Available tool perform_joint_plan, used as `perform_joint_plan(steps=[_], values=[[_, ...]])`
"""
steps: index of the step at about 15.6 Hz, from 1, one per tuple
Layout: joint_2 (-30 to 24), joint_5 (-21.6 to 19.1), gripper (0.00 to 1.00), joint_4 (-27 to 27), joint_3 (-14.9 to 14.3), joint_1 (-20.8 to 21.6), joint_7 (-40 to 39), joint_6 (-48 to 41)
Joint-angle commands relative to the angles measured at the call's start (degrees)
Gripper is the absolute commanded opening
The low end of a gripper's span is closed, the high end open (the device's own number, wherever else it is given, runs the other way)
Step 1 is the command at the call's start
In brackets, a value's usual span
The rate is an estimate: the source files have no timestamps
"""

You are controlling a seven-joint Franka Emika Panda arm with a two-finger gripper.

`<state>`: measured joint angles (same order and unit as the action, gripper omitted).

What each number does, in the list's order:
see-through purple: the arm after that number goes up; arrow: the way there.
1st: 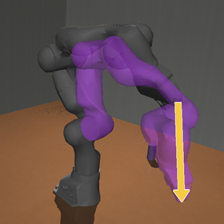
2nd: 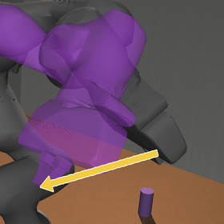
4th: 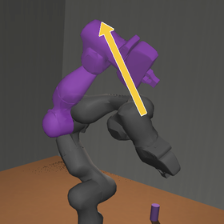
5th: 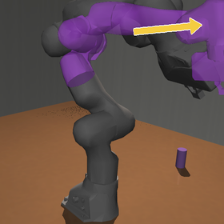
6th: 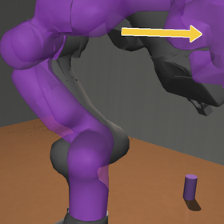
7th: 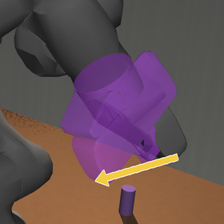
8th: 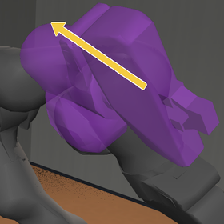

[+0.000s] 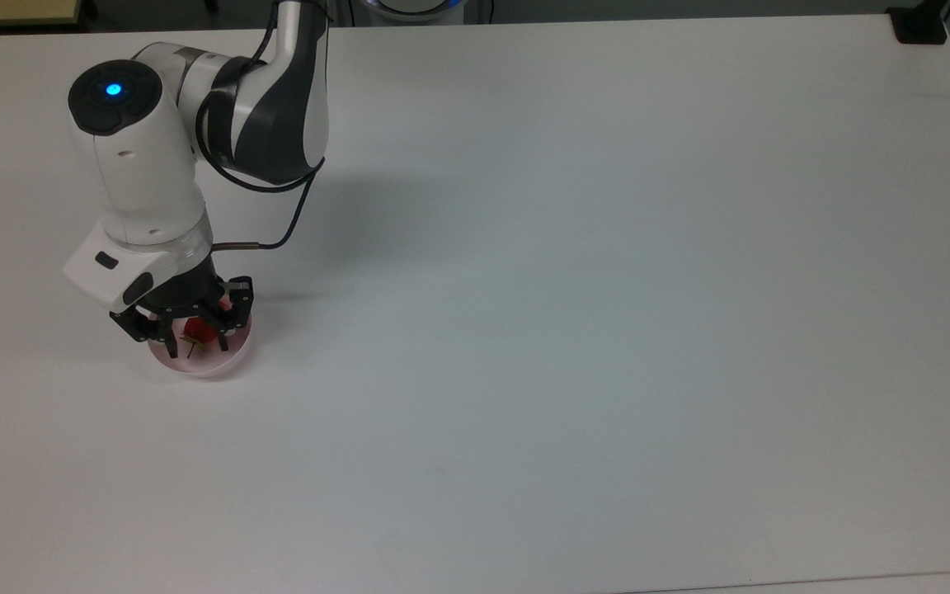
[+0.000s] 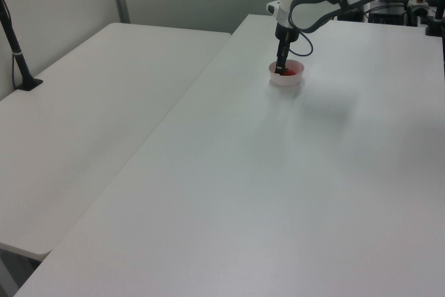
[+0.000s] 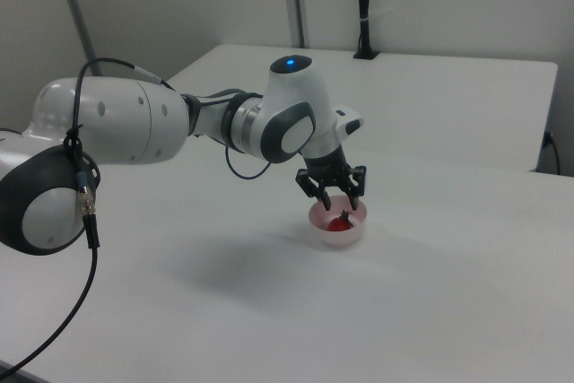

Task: Pick up strawberry from bowl
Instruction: 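Lower the gripper into the bowl around the red strawberry, then close the gripper on the red strawberry inside the bowl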

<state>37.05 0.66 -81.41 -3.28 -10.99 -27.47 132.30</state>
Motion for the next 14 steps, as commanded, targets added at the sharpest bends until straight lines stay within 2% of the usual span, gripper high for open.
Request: perform_joint_plan(steps=[1,4,7,14], values=[[-3.6,-0.5,0.65,-1.7,-0.4,0.4,4.2,-5.2],[-4.6,-0.4,0.68,-1.8,-0.5,0.4,11.1,-9.7],[-4.5,-0.4,0.67,-1.9,-0.4,0.4,18.0,-10.1],[-3.7,-0.4,0.64,-2.5,-0.6,-0.5,19.2,-9.5]])
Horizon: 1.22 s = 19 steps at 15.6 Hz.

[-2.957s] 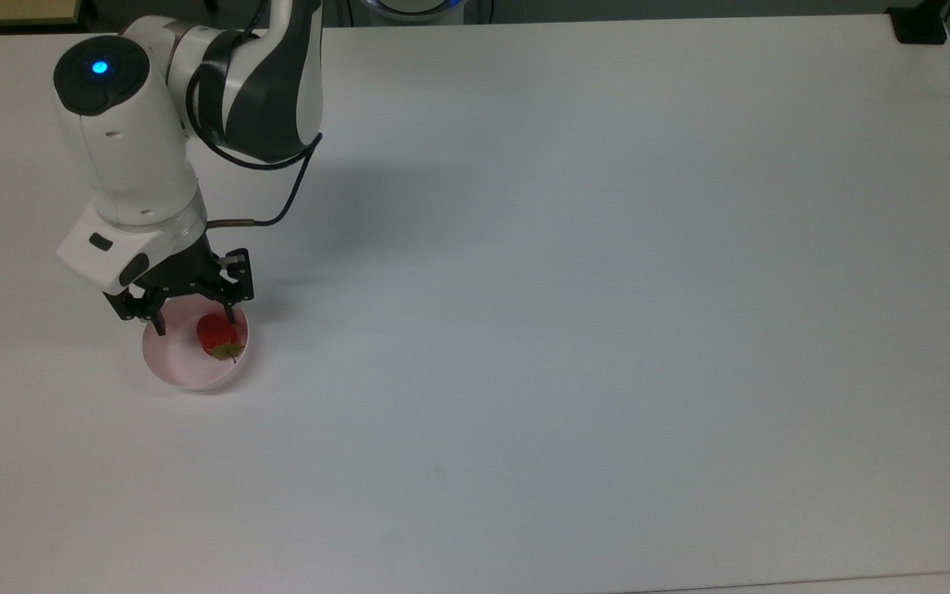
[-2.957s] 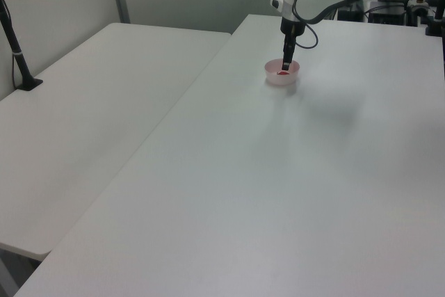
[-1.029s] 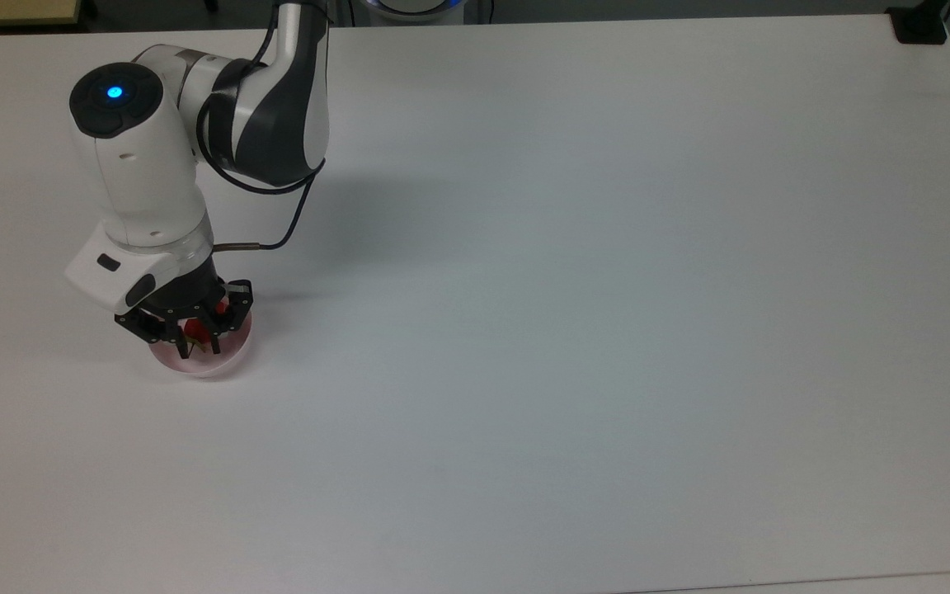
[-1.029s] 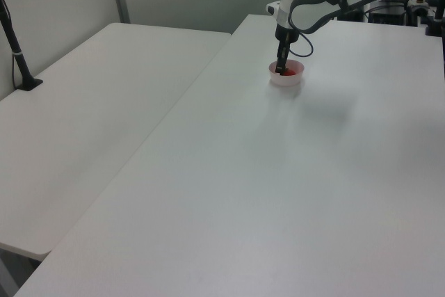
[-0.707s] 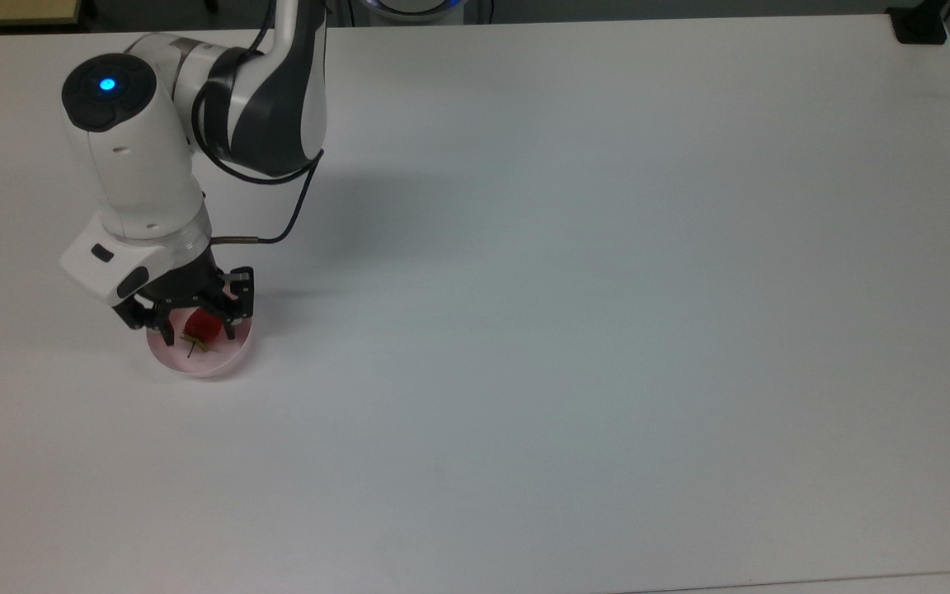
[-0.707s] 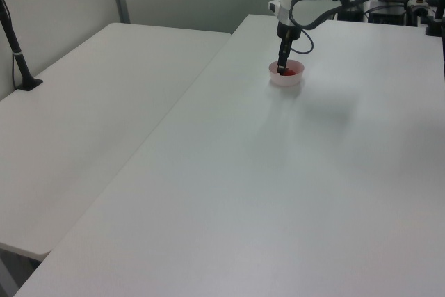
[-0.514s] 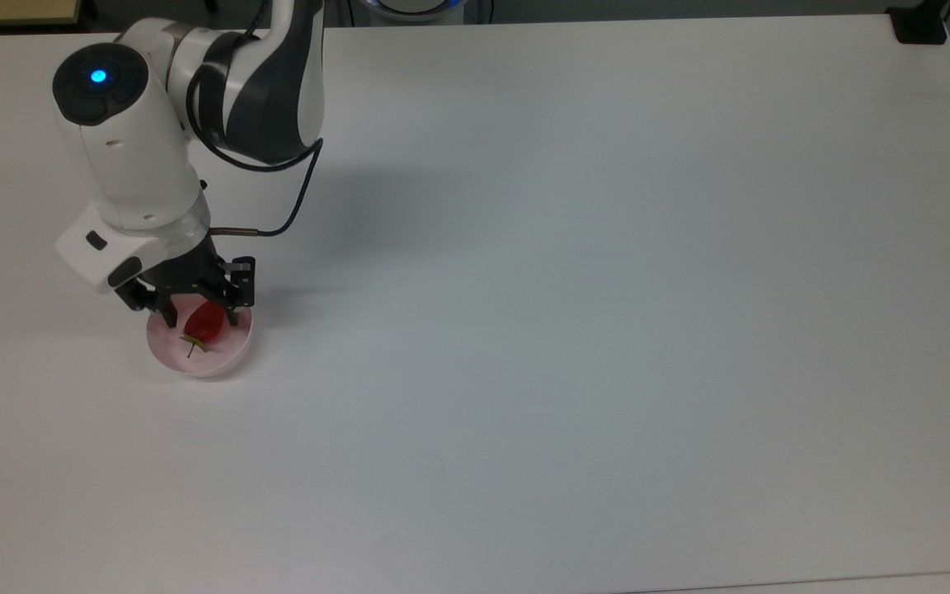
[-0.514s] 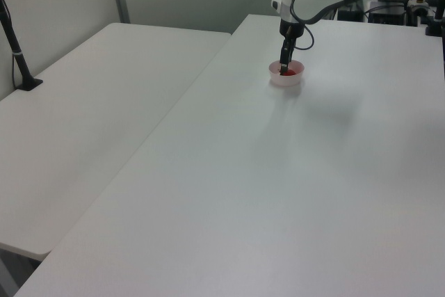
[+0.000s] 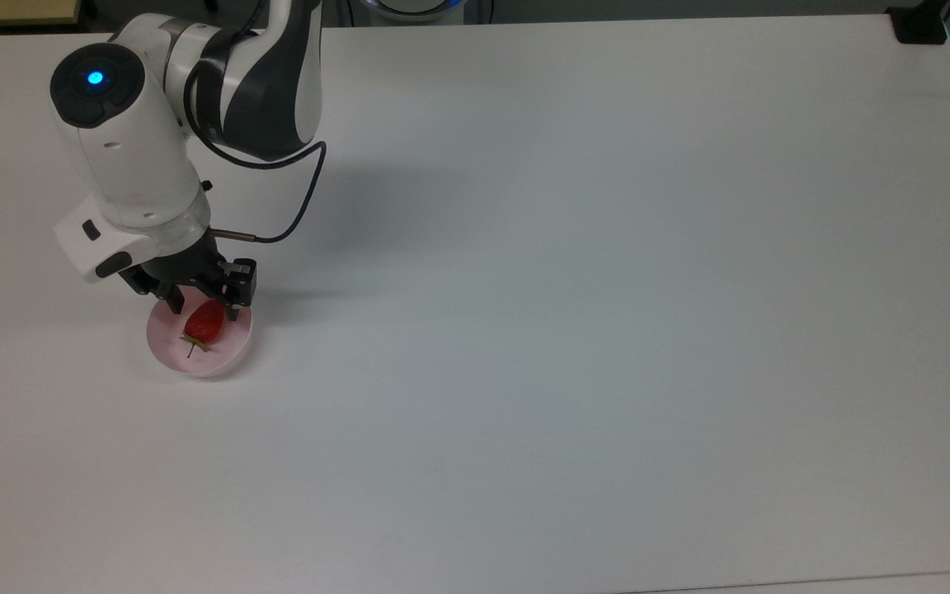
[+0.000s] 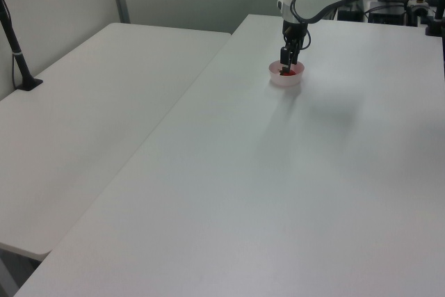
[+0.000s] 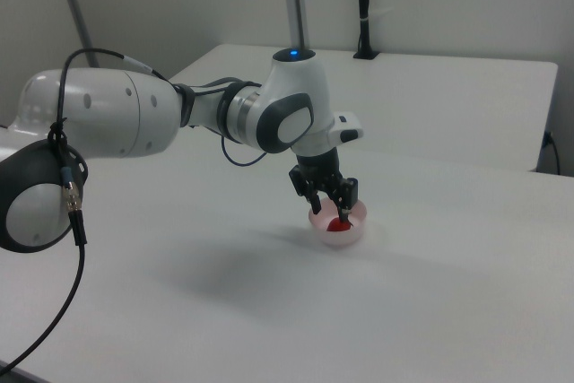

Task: Pick up strawberry from bowl
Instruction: 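Close the gripper on the red strawberry inside the bowl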

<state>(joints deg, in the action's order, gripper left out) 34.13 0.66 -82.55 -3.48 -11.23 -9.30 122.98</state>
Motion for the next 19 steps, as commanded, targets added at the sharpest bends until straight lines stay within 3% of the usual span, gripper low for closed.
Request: perform_joint_plan(steps=[1,15,19], values=[[-0.4,-0.4,0.64,-1.4,-0.5,-0.5,1.0,-0.1],[2.4,-0.4,0.64,-1.5,-0.4,-0.3,5.8,5.9],[2.7,-0.2,0.51,-1.6,-0.4,-0.1,6.3,5.9]])
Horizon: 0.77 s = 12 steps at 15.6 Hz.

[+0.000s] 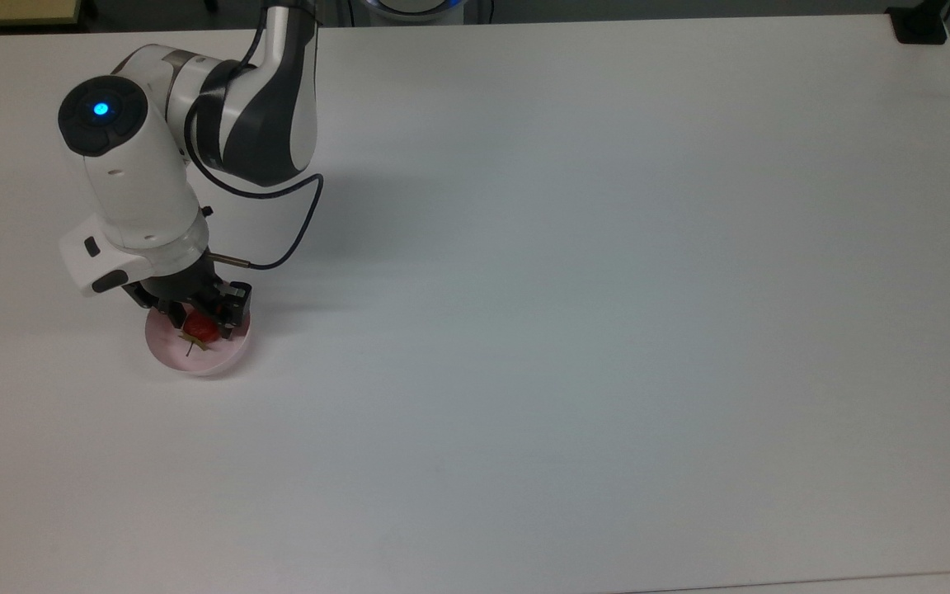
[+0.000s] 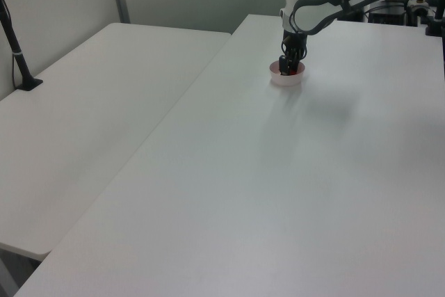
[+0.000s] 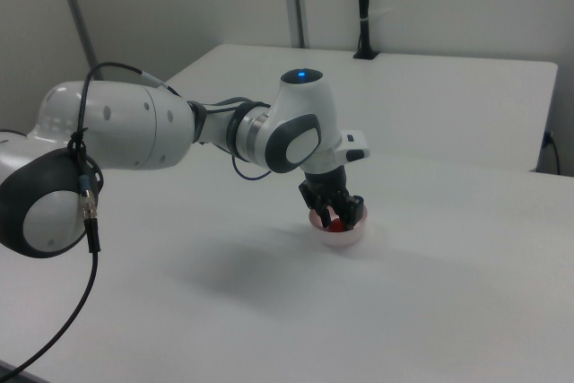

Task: Pick up strawberry from bowl
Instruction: 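Close the gripper on the red strawberry inside the bowl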

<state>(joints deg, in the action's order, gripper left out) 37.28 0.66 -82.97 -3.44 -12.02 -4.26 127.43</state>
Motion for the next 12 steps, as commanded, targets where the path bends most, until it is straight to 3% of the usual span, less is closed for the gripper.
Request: perform_joint_plan(steps=[1,4,12], values=[[-0.5,0.2,0.44,-1.2,-0.4,0.7,1.3,1.4],[-0.6,0.1,0.27,-1.3,-0.3,0.8,1.6,1.4],[-6.7,0.1,0.27,-1.5,-0.2,-0.3,2.1,-3.1]])
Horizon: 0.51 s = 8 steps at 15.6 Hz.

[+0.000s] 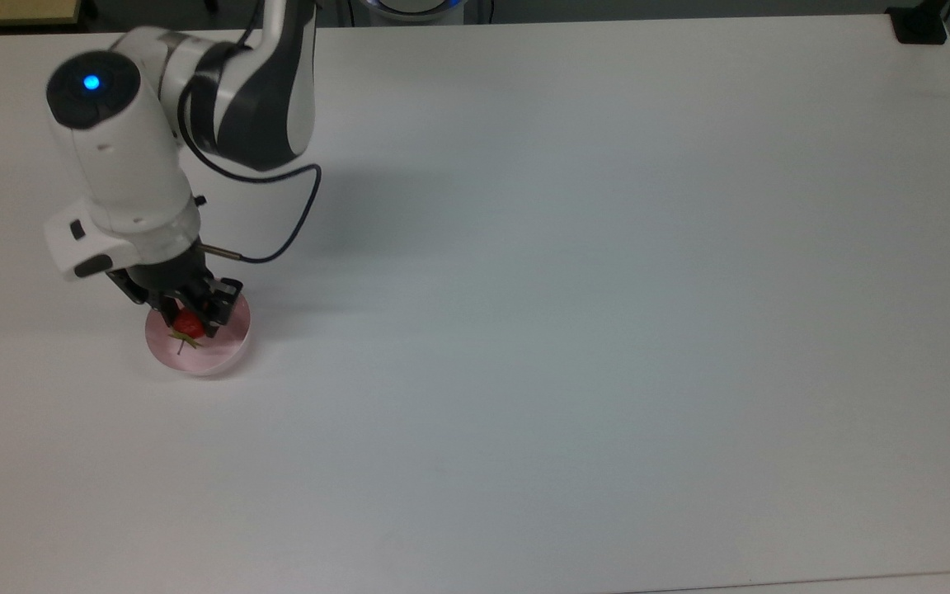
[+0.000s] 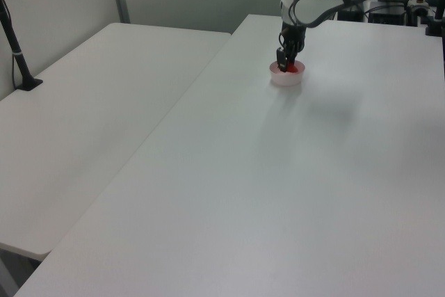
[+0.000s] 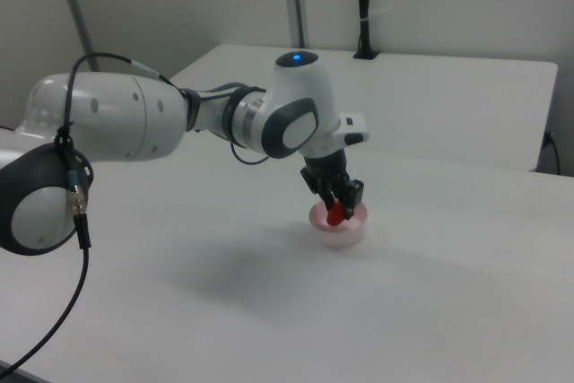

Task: Pick up strawberry from bowl
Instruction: 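Close the gripper on the red strawberry inside the bowl, then lift the strawberry out of the bowl and carry it aside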

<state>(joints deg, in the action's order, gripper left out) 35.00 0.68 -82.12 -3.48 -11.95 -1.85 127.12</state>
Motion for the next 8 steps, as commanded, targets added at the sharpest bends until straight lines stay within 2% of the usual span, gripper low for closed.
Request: perform_joint_plan(steps=[1,3,8], values=[[-5.4,0.1,0.27,-2.9,-0.1,-0.9,-1.9,-3.5],[-7.8,0.0,0.27,-4.6,0.2,-2.5,-7.9,-5.9],[-12.0,0.3,0.27,-10.3,0.2,-7.3,-31.8,-10.3]])
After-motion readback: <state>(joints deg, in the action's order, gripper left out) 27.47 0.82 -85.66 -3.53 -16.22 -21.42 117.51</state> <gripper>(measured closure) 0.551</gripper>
